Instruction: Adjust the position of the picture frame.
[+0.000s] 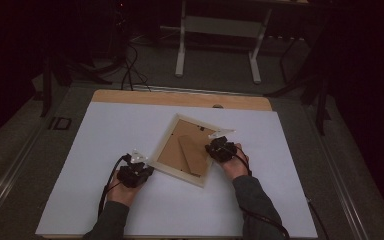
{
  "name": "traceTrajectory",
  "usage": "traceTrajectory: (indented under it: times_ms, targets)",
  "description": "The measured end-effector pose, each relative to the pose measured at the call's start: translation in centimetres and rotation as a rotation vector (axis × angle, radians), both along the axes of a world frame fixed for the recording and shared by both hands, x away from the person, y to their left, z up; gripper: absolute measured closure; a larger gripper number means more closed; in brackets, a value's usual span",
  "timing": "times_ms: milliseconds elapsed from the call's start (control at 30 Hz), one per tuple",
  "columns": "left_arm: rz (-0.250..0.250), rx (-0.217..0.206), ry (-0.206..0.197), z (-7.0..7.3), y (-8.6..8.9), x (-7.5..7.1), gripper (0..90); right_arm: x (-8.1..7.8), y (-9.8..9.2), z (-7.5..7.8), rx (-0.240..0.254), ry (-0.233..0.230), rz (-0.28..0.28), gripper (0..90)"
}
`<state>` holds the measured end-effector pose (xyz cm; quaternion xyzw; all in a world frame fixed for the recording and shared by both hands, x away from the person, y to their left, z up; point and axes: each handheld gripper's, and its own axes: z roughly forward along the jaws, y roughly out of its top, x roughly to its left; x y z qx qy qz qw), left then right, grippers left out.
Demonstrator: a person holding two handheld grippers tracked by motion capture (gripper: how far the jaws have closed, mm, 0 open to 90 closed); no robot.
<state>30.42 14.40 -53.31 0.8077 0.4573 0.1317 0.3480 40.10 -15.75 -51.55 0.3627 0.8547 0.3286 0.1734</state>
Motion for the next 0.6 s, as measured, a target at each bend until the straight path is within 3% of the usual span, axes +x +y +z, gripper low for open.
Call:
traceTrajectory:
  times_ms: [300, 500, 600]
  targets:
    - [0.013, -0.022, -0.005, -0.2, -0.1, 0.5, 90.0, -0.6, -0.9, -0.1, 0.029, 0.010, -0.002, 90.0]
    - [0.003, 0.029, -0.016, 0.1, -0.7, 1.2, 90.0, -1.1, -1.4, -0.1, 0.039, 0.022, -0.015, 90.0]
    - [0.009, 0.029, -0.017, 0.1, -1.0, 1.6, 90.0, -1.3, -1.6, -0.1, 0.044, 0.025, -0.023, 90.0]
